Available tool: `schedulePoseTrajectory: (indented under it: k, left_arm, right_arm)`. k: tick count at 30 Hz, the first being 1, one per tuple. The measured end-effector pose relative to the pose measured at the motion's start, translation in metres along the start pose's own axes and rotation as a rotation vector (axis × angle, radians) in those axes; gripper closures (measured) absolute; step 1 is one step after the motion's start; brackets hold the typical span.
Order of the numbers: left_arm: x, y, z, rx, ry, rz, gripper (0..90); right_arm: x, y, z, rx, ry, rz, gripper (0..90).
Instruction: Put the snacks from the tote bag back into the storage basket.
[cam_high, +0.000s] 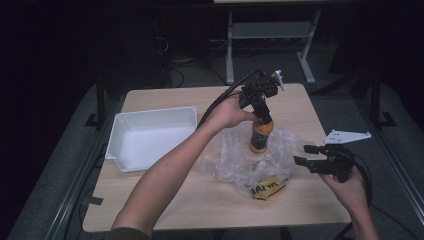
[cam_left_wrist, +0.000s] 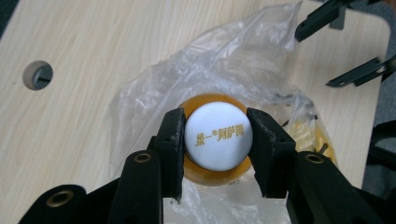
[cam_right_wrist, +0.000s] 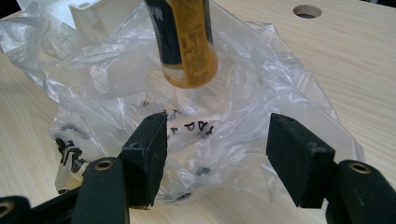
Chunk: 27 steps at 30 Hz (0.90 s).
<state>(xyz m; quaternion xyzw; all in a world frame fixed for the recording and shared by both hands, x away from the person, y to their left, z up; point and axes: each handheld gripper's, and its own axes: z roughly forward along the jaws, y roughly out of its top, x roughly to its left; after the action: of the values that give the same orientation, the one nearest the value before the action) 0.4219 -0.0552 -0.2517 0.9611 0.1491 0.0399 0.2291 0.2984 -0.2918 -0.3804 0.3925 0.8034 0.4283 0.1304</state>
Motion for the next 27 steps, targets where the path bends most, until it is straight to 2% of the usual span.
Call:
schedulePoseTrajectory:
  k: [5,12,17,27]
  left_arm:
    - [-0.001,0.001,-0.016,-0.005,0.014,0.0,59.5]
    - [0.001,-0.003,-0.039,-0.028,0.03,-0.025,59.4]
    - [0.003,-0.006,-0.048,-0.028,0.051,-0.034,59.5]
    - [0.01,-0.018,-0.066,-0.039,0.081,-0.077,59.5]
  right_arm:
    - [0.0,0.0,0.0,-0.004,-0.005,0.004,36.1]
    - [-0.001,-0.001,0.001,-0.005,-0.004,0.015,34.4]
    - [0.0,-0.001,0.003,0.002,-0.007,0.017,34.2]
    - [0.0,0.0,0.003,-0.004,-0.007,0.012,33.5]
